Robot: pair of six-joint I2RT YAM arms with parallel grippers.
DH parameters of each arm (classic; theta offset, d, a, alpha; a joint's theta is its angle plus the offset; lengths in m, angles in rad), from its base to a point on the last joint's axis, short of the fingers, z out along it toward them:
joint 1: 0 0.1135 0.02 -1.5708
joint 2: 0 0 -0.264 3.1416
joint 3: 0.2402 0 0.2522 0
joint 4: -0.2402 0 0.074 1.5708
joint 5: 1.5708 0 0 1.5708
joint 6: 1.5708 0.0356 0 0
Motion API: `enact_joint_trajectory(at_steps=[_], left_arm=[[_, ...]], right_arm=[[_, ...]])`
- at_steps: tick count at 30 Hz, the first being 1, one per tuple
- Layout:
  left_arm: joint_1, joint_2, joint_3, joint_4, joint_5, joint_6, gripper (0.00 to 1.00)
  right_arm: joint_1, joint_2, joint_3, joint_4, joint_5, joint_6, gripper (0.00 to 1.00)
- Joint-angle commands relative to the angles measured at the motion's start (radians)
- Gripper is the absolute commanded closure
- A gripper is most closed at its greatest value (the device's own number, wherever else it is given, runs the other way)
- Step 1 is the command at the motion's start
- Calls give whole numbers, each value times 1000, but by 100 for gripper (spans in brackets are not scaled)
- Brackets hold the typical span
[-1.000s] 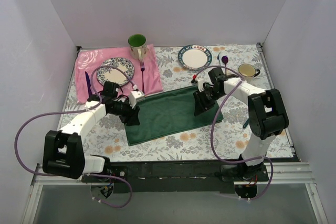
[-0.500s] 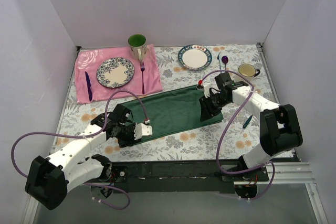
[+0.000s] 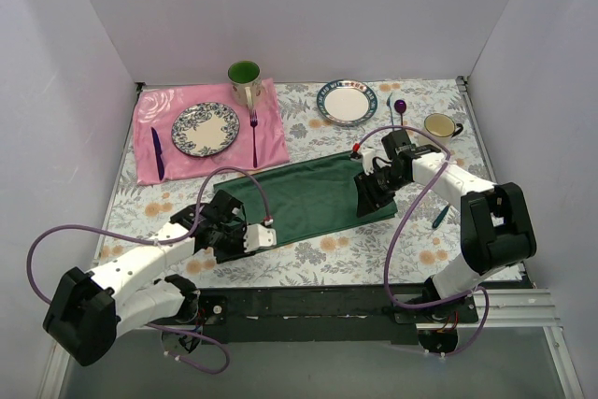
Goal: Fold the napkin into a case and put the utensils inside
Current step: Smooth out the rectangle-folded napkin at the center of the board.
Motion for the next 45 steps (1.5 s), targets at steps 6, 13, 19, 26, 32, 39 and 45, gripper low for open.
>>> enact_joint_trajectory(at_steps=[6, 13, 19, 26, 32, 39, 45], left_arm=[[-10, 11, -33, 60, -47, 2, 78], [-13, 14, -42, 65, -57, 18, 80], [-13, 3, -31, 58, -50, 15, 89], [-15, -12, -13, 55, -44, 7, 100], [-15, -37, 10, 6, -41, 11, 100], [-15, -61, -13, -27, -60, 30, 100], [-16, -35, -16, -4, -68, 33, 100]], right_arm=[[-11, 14, 36, -23, -16, -10, 56], [-14, 23, 43, -27, -25, -10, 56], [-14, 25, 41, -27, -26, -9, 56], [-15, 20, 38, -29, -30, -9, 56], [-17, 19, 35, -29, -30, -9, 56], [-17, 17, 36, -30, -30, -12, 56], [-18, 27, 44, -32, -30, -15, 56]])
